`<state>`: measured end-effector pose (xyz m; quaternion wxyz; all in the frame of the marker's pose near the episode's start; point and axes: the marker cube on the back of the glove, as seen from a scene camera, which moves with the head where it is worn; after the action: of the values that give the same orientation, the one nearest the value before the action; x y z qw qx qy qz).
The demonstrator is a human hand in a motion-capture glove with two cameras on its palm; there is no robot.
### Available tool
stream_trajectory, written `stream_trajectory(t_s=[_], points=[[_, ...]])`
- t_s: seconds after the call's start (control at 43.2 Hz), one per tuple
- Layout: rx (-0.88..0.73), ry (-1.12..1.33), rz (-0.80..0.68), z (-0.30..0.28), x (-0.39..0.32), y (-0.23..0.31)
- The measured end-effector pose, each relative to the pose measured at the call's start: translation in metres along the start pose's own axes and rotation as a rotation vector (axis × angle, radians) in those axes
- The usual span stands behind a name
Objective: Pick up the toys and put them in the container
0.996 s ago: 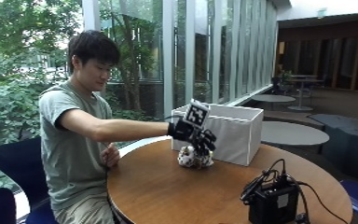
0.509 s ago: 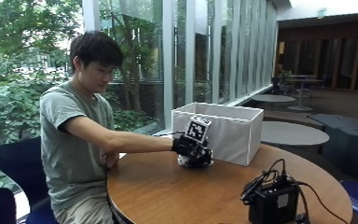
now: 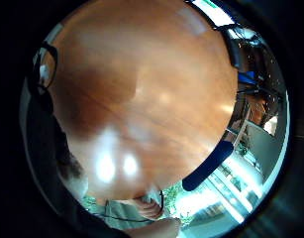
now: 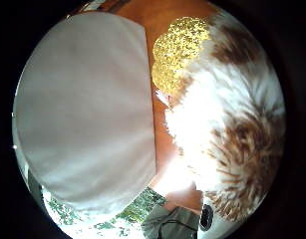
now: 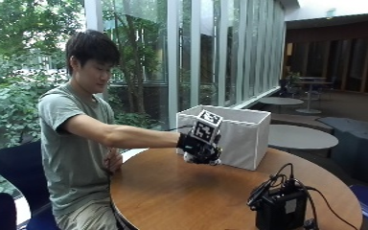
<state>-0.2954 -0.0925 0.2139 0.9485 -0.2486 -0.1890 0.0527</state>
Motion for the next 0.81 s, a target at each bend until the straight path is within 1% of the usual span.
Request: stream_trajectory(t_s=[0.116, 0.232, 0.347, 0.509, 0.579, 0.625, 0.648, 0.741, 0.81], points=[[0.069, -0.016, 0.066, -0.082, 0.028, 0.003], [0.128, 0.128, 0.031, -0.127, 0.003, 0.027], [0.157, 0.253, -0.141, -0.162, -0.001, 0.047], [0.242, 0.241, -0.232, -0.226, -0.062, 0.086], [0.262, 0.231, -0.372, -0.241, -0.093, 0.102], [0.275, 0.236, -0.413, -0.245, -0.109, 0.106], [0.284, 0.24, -0.4, -0.246, -0.118, 0.106], [0.305, 0.234, -0.27, -0.243, -0.155, 0.103], [0.278, 0.148, -0.291, -0.235, -0.19, 0.106]])
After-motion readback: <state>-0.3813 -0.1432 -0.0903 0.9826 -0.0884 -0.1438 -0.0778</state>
